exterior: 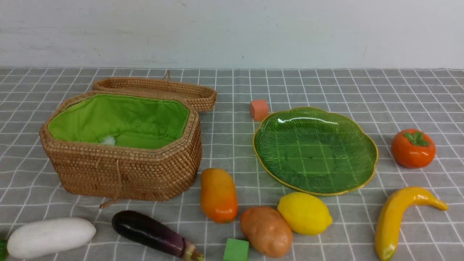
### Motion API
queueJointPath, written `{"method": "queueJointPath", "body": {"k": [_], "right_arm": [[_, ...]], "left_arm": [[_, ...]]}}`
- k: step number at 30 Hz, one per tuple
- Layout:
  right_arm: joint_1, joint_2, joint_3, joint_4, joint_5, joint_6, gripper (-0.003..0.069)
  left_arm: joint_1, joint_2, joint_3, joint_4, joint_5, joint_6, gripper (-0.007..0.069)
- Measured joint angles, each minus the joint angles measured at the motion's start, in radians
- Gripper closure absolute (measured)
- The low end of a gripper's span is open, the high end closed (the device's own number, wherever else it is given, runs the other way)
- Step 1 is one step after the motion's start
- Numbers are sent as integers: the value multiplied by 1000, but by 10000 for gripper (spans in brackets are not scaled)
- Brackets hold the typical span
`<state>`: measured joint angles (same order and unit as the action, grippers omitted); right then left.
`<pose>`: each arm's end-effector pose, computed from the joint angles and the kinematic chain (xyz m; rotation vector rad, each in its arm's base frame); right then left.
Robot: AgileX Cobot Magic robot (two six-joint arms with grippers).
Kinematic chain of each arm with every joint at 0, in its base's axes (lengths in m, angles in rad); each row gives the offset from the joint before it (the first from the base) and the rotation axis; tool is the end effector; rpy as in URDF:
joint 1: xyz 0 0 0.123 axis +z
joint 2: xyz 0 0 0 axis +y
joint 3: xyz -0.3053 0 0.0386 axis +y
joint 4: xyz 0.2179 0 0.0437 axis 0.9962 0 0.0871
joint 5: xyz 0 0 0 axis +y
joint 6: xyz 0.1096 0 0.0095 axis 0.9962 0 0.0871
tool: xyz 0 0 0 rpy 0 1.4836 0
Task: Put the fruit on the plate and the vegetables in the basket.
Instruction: Take a daikon with your left arm and place it on the basket on the left.
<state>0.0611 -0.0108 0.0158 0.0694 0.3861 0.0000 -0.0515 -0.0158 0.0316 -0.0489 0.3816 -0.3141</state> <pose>0.0171 0.0039 0.1680 -0.0150 1.8752 0.1108 0.0173 -0.0029 0.1634 -0.2777 1.8709 -0.2986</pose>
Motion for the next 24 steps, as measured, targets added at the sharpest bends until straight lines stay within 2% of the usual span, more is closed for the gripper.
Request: {"method": "queueJointPath", "body": {"k": [19,24], "right_arm": [[0,0,0,0,0,0,418],[0,0,0,0,0,0,418]], "left_arm": [[0,0,0,1,-1,0,386],[0,0,0,-32,-101,-23,386]]}}
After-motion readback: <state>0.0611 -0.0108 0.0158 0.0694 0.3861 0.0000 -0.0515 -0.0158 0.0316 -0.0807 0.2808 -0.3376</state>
